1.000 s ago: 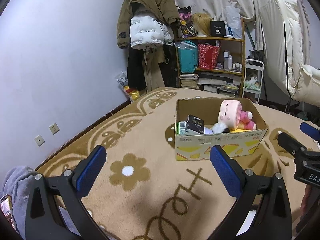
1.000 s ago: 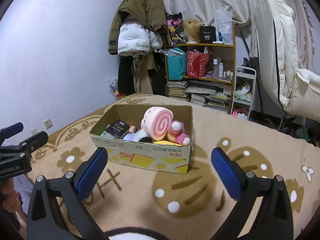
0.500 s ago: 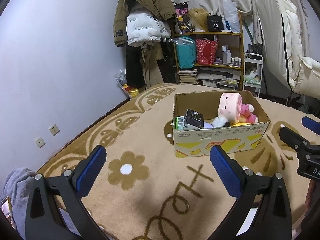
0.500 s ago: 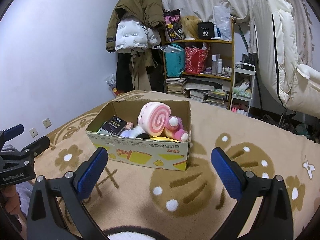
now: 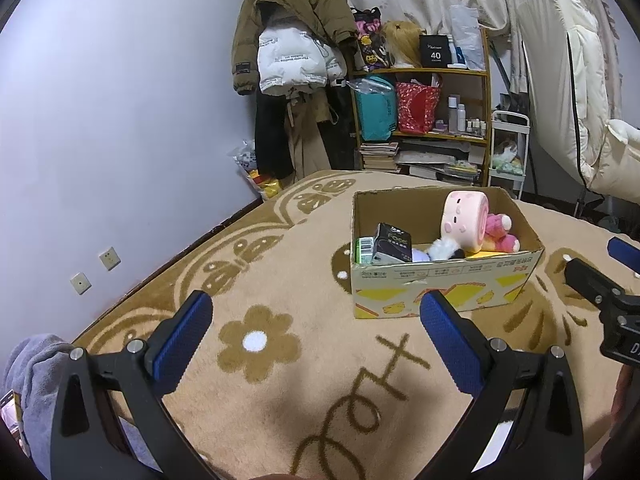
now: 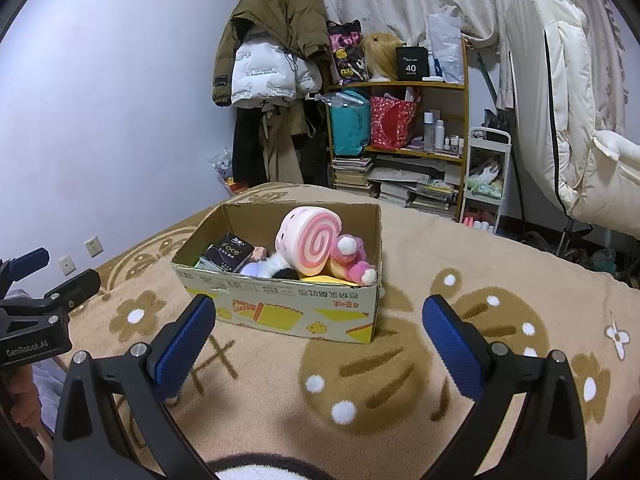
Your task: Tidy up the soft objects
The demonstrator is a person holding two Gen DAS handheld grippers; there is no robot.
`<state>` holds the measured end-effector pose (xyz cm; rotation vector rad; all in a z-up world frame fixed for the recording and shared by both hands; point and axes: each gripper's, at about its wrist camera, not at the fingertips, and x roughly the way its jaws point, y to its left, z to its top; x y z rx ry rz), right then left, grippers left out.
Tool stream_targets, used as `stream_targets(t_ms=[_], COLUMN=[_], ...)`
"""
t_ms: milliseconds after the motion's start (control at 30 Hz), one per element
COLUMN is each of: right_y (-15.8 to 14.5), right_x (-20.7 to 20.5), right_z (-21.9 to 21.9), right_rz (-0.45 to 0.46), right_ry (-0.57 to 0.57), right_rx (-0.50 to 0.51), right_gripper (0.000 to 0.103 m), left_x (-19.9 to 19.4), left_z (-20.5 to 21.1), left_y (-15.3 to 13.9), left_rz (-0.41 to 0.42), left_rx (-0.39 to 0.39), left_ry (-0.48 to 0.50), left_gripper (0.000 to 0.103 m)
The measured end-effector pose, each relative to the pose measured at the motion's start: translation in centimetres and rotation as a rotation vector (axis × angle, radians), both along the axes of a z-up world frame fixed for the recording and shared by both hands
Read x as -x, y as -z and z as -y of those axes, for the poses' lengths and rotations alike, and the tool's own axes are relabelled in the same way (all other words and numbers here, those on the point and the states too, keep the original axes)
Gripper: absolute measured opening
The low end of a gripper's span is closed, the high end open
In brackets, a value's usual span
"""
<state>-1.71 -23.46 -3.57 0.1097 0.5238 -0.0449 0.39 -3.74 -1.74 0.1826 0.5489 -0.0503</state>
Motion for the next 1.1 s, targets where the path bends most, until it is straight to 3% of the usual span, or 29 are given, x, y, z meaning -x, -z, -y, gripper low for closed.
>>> stream_targets(t_ms=[833,1100], right_y=[-0.35,-0.36], right_x=[0.23,0.22], right_z=[-0.06,-0.02], right_rz=[0.007,0.003], right_ry=[-0.007,-0.009], right_rx=[0.001,0.002], right_gripper=[0.103,0.103], left_x=[0.12,0.19], left_z=[0.02,0.65], left_y=[0.21,0.41], left_rz=[-0.02,-0.02], left_rx=[0.011,-0.022], left_ry=[0.01,0.012], left_gripper=[0.102,0.102])
